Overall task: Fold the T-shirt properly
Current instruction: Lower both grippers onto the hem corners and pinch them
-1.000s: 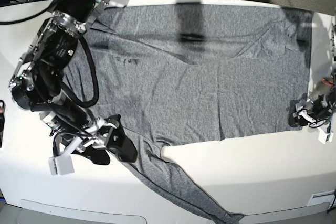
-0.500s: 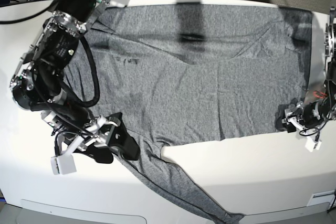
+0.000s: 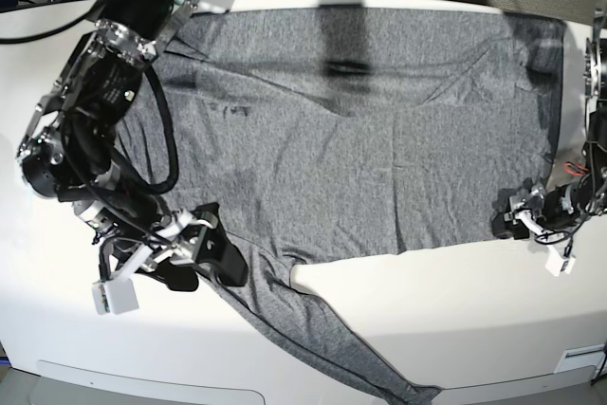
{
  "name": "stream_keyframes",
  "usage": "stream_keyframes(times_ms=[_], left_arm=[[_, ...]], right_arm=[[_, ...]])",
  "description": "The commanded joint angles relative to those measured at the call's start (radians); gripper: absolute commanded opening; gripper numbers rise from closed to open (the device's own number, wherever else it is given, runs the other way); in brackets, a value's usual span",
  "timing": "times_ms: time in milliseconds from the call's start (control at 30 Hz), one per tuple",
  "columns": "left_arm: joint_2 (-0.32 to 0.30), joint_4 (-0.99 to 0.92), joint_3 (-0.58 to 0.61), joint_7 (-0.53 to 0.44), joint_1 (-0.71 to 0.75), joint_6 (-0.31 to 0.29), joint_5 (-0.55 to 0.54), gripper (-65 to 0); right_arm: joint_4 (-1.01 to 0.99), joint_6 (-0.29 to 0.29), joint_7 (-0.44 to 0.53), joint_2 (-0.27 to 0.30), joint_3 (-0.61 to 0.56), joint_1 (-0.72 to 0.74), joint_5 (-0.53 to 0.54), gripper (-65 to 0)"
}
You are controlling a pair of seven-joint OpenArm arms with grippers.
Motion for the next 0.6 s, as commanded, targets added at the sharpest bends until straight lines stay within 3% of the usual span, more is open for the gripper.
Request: stream_keyframes(times_ms=[0, 567], left_arm=[[-0.014, 0.014, -0.002, -0.035, -0.031, -0.008, -0.012, -19.9], [-0.014, 0.014, -0.002, -0.097, -0.027, -0.008, -0.011, -20.0]], right_arm=[[0.017, 0.006, 0.023, 0.003, 0.0, 0.022, 0.022, -18.0], [0.017, 0.006, 0.023, 0.003, 0.0, 0.022, 0.022, -18.0]])
